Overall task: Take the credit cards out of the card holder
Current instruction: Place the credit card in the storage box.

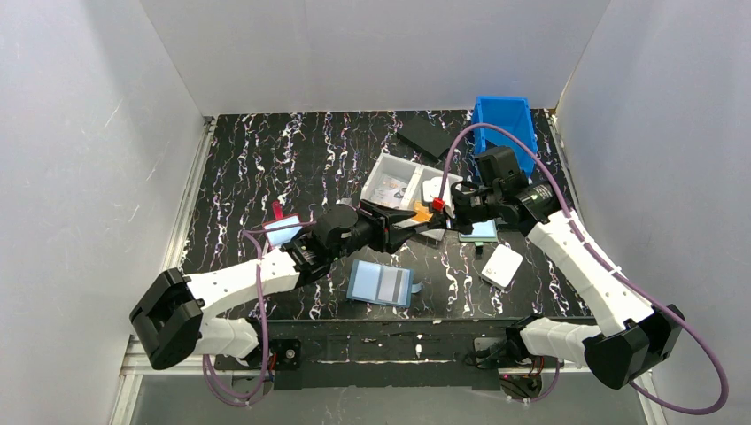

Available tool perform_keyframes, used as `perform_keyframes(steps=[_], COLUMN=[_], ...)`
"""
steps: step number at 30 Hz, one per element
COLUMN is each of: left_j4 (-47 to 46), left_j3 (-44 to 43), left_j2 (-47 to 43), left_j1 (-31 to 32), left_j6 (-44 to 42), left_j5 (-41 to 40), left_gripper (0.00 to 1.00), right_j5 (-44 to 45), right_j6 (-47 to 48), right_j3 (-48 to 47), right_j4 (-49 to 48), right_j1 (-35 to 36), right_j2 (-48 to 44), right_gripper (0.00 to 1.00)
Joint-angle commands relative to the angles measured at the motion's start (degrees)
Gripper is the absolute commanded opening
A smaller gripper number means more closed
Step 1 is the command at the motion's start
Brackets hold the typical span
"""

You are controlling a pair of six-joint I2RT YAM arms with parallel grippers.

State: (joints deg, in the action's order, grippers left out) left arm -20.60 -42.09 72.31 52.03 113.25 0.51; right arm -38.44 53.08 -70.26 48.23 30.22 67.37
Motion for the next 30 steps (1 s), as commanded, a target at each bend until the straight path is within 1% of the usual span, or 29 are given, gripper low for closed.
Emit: perform_keyframes(steps=[1, 3, 6, 9, 10, 14, 18, 22, 24, 28, 30], left_j4=[0.6, 0.6, 0.5, 0.4, 0.5, -0.3, -2.7, -3.5, -3.9, -5.1, -5.6], left_j3=[-1.3, -1.3, -1.4, -1.5, -1.5, -1.4, -1.5, -1.2, -0.2, 0.8, 1.0], left_j2=[1.2, 1.7, 2.7, 3.9, 4.1, 4.7, 4.4, 2.5, 1.6, 0.8, 0.8], left_j1=[0.2, 0.2, 0.2, 0.2, 0.2, 0.2, 0.2, 0.2, 0.1, 0.1, 0.2], left_j6=[1.0, 1.1, 1.2, 1.3, 1.3, 0.9, -3.2, -7.9, -8.7, -9.6, -10.0], left_j5=[-0.8, -0.7, -0.5, 2.3, 2.5, 2.6, 1.2, 0.3, -2.0, -2.1, -1.9], left_gripper=[0.45, 0.38, 0.24, 0.07, 0.0, 0.0, 0.0, 0.0, 0.0, 0.0, 0.0], right_j5=[-4.7, -5.6, -6.5, -6.9, -7.0, -7.5, -8.4, -9.4, -9.8, -10.8, -11.3], right_j6=[2.3, 3.4, 4.7, 5.2, 5.4, 6.1, 7.3, 8.7, 9.0, 9.0, 9.1], right_j3=[-0.4, 0.3, 1.7, 2.7, 2.9, 3.8, 3.9, 4.3, 4.8, 4.2, 4.1], right_j4=[2.3, 2.8, 3.2, 3.2, 3.2, 3.1, 4.4, 5.6, 5.4, 5.9, 5.9], right_j1=[-0.4, -0.6, -1.0, -1.4, -1.4, -1.5, -1.5, -1.5, -1.5, -1.6, -1.7], right_j2=[-0.5, -0.5, -0.7, -0.9, -0.9, -0.9, -1.2, -1.8, -2.0, -2.3, -2.7], right_gripper=[0.01, 0.01, 0.01, 0.01, 0.01, 0.01, 0.01, 0.09, 0.16, 0.25, 0.32])
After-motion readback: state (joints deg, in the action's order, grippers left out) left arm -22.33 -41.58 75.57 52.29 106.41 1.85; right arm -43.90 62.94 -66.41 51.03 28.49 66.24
